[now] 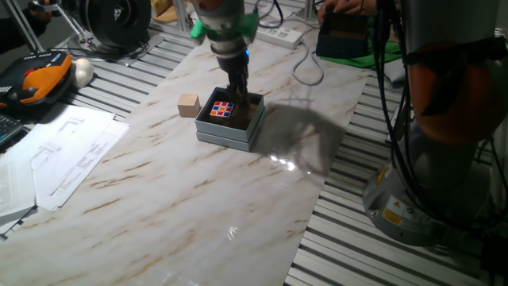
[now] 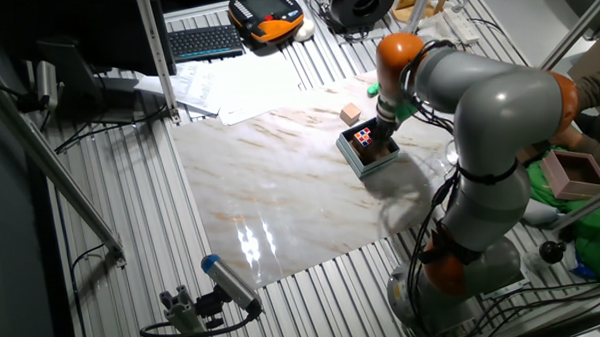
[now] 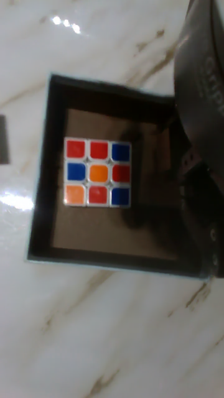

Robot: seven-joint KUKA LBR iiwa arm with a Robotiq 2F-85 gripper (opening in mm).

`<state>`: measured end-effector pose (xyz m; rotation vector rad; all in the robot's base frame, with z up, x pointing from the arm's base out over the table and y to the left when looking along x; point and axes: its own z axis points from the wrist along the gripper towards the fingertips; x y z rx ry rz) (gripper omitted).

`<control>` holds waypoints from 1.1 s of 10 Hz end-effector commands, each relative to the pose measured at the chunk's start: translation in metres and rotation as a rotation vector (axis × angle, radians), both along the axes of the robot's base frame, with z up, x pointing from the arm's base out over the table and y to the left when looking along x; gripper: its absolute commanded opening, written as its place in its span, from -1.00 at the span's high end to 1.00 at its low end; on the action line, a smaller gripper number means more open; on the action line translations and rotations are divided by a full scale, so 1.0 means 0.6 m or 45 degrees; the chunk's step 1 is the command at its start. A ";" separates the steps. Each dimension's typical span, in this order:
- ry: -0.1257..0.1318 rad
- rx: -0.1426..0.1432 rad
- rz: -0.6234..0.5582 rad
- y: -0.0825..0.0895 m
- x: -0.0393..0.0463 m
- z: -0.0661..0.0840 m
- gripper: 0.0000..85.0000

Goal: Take everything out of the gift box

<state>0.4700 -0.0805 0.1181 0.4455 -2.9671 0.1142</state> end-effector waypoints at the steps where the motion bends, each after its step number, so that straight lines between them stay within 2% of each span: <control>1: 0.012 -0.009 0.012 -0.013 0.011 0.018 1.00; 2: 0.023 -0.026 0.040 -0.032 0.026 0.035 1.00; 3: 0.015 -0.056 0.082 -0.058 0.043 0.046 1.00; 4: -0.013 -0.062 0.111 -0.088 0.055 0.041 1.00; 5: -0.030 -0.059 0.129 -0.107 0.062 0.028 1.00; 6: -0.057 -0.057 0.124 -0.118 0.064 0.016 0.20; 7: -0.074 -0.059 0.113 -0.122 0.065 0.009 -0.20; 8: -0.076 -0.059 0.093 -0.123 0.065 0.010 -0.20; 9: -0.072 -0.051 0.071 -0.122 0.064 0.010 -0.60; 10: -0.078 -0.043 0.036 -0.116 0.062 0.009 -0.60; 11: -0.075 -0.020 -0.010 -0.098 0.058 0.007 -0.60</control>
